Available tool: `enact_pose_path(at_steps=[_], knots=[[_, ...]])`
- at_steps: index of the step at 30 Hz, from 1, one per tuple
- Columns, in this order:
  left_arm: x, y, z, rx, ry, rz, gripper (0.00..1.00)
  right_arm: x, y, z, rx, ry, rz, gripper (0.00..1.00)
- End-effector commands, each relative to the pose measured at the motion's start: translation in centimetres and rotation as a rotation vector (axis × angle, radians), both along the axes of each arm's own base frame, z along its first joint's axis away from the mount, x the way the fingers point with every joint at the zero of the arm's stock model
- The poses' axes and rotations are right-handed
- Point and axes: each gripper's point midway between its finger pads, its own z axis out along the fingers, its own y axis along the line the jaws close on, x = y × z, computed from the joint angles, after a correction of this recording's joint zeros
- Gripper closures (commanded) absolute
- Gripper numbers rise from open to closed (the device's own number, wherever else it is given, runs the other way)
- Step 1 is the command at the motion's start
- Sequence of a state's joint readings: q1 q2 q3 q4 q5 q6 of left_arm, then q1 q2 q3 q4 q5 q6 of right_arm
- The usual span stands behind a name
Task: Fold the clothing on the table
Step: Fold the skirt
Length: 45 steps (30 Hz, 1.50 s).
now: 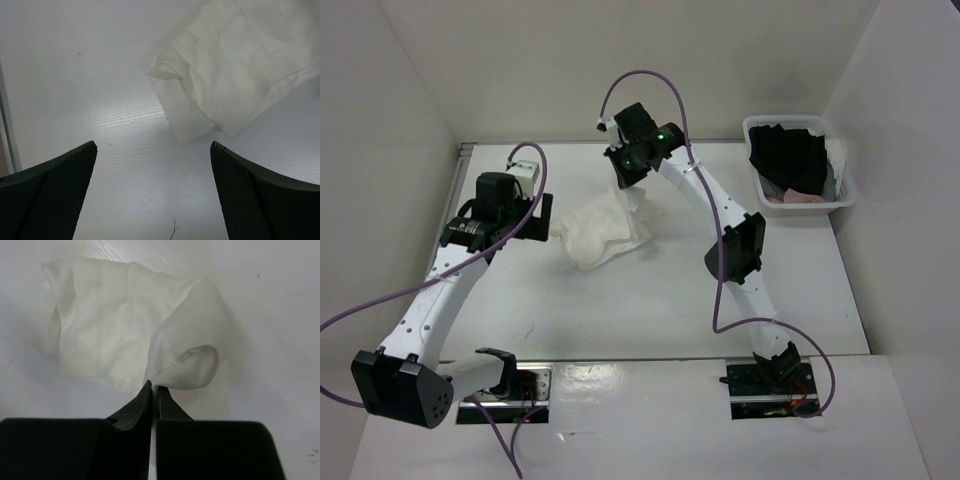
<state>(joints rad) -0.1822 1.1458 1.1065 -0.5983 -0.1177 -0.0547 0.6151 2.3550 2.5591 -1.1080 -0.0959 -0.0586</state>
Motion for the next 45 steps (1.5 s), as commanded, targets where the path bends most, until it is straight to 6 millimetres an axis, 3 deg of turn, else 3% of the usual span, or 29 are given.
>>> enact_pose_path(at_steps=[1,8,13,18,22,26,27,29,33,38,43,44,45], knots=[[0.1,0.8,1.0,-0.015,-0.04,0.035,0.0,-0.7,1.0,4.2,0.086,-0.039,0.027,1.0],[-0.4,2.0,2.4,-0.039,-0.091,0.064,0.0,-4.4,4.9,6.5,0.181,-0.029,0.223,1.0],[-0.5,2.3,2.1,-0.051,-0.091,0.067,0.0,-5.8,6.2,5.2,0.158,-0.002,0.277,1.0],[-0.2,2.4,1.3,-0.042,-0.065,0.054,0.0,-3.9,4.7,4.8,0.126,-0.024,0.216,1.0],[1.0,1.7,-1.7,-0.048,0.04,0.022,0.0,-2.4,3.0,4.7,0.119,-0.031,0.171,1.0],[2.8,2.0,-4.2,-0.019,0.117,0.032,0.0,-2.3,2.2,6.9,0.14,-0.069,0.15,1.0],[3.1,2.1,-5.0,-0.009,0.134,0.041,0.0,-2.3,2.2,6.6,0.135,-0.061,0.15,1.0],[3.8,2.1,-4.9,-0.004,0.111,0.035,0.0,-2.5,1.8,7.8,0.142,-0.086,0.144,1.0],[5.8,1.8,-4.6,-0.021,0.067,0.034,0.0,-2.0,0.9,8.0,0.14,-0.086,0.124,1.0],[7.5,0.2,-7.1,-0.026,0.08,-0.006,0.0,-2.2,0.9,7.8,0.14,-0.074,0.129,1.0],[11.1,-1.5,-6.7,-0.094,0.007,-0.043,0.0,-2.6,0.4,8.9,0.137,-0.096,0.13,1.0],[11.5,-1.9,-8.0,-0.105,0.03,-0.057,0.0,-2.8,0.3,9.2,0.139,-0.098,0.13,1.0],[12.3,-2.2,-7.9,-0.124,0.016,-0.056,0.0,-2.5,-0.1,9.2,0.138,-0.099,0.121,1.0]])
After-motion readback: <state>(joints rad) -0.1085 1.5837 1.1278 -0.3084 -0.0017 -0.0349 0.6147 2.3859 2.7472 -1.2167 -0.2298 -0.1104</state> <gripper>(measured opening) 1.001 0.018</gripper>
